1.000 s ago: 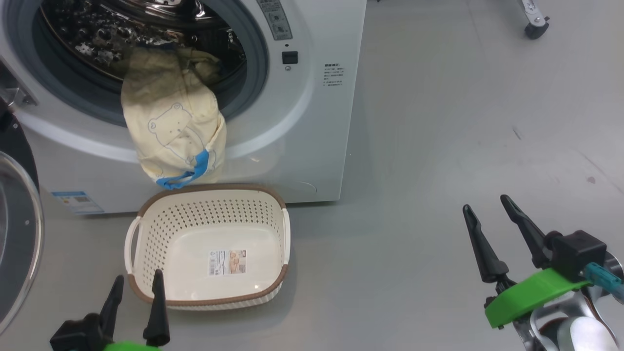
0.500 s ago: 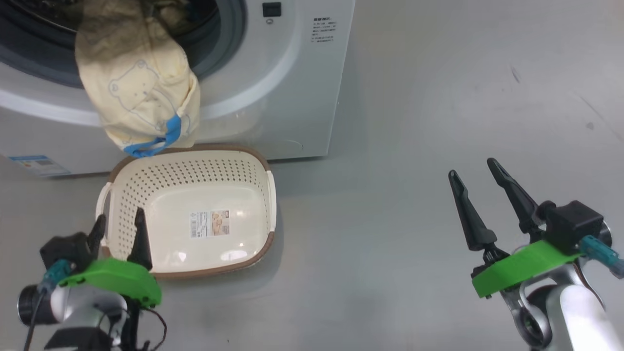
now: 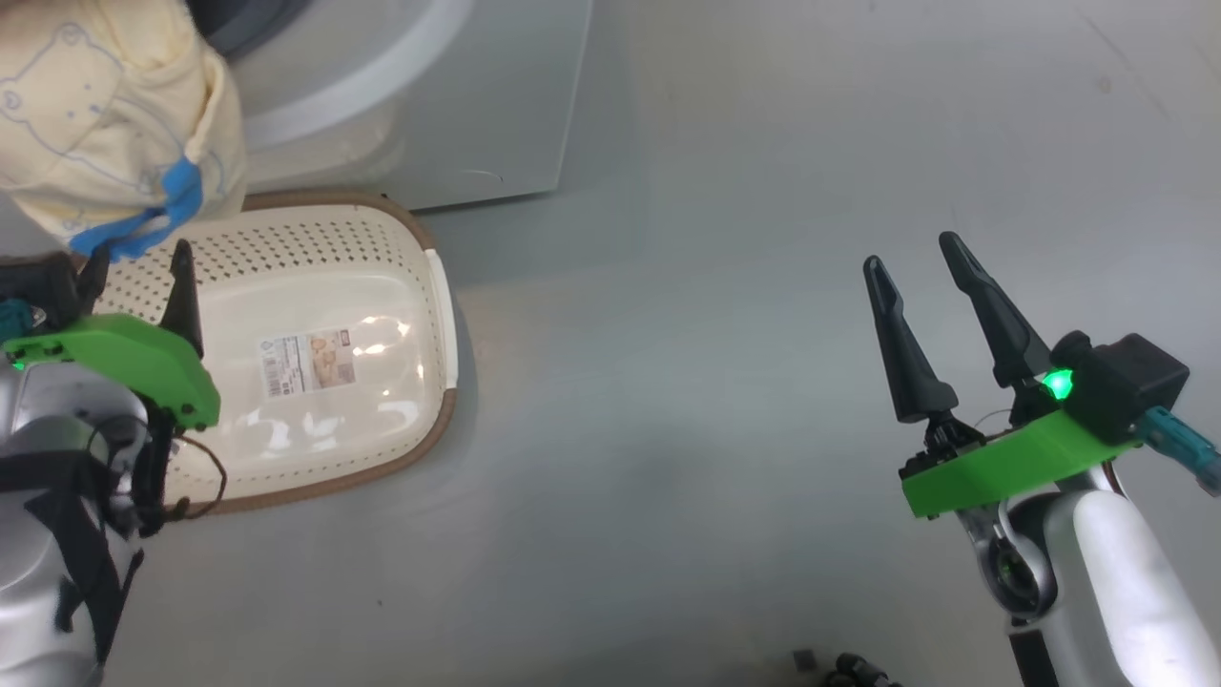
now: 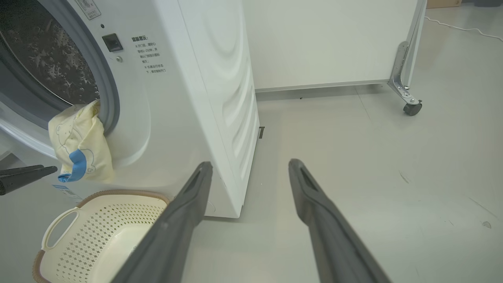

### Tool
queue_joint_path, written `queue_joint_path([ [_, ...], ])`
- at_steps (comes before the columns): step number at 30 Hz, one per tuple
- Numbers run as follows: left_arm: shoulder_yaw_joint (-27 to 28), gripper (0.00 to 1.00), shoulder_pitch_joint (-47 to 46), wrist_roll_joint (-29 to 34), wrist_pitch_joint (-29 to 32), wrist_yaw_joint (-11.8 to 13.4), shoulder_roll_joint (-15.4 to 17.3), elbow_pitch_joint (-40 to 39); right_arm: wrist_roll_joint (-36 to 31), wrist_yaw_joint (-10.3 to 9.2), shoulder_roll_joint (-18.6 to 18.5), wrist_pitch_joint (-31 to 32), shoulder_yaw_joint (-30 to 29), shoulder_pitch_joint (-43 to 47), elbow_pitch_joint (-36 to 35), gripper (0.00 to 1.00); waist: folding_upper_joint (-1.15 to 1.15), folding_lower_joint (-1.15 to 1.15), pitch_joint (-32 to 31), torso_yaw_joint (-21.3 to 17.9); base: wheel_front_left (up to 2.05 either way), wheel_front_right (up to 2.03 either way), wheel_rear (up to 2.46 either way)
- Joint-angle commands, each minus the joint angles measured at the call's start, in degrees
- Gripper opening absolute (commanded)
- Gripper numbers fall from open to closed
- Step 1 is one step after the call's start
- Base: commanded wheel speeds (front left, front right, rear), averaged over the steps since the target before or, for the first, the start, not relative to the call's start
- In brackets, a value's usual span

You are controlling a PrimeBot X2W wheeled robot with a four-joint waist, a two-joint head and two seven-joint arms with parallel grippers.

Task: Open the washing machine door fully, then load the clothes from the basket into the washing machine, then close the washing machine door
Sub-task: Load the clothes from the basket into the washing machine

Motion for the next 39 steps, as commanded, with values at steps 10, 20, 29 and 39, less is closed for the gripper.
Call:
queue_joint_path([
  [10, 2.36, 1.0, -10.13, -0.36, 4.11, -2.63, 6.26, 6.74, 3.48, 0.01, -0.51, -3.35, 3.75, -3.37, 2.3, 1.0, 0.0, -0.01, 5.54, -5.95, 0.0, 0.0, 0.0],
  [20, 2.01, 0.04, -15.56, -1.37, 11.34, -2.29, 7.4, 11.14, 6.17, 0.01, -0.51, -4.29, 5.22, -4.81, 4.89, 1.0, 0.0, -0.01, 6.38, -8.24, 0.0, 0.0, 0.0],
  [29, 1.45, 0.0, -17.3, -2.5, 18.61, -2.12, 8.68, 10.3, 7.01, 0.01, -0.51, -4.32, 4.35, -4.73, 4.34, 1.0, 0.0, -0.01, 6.5, -7.5, 0.0, 0.0, 0.0],
  [39, 1.01, 0.0, -18.13, -5.53, 32.15, -3.7, 12.27, 0.52, 6.31, 0.01, -0.51, -4.33, 3.59, -4.86, 4.44, 1.0, 0.0, -0.01, 6.02, -4.87, 0.0, 0.0, 0.0],
])
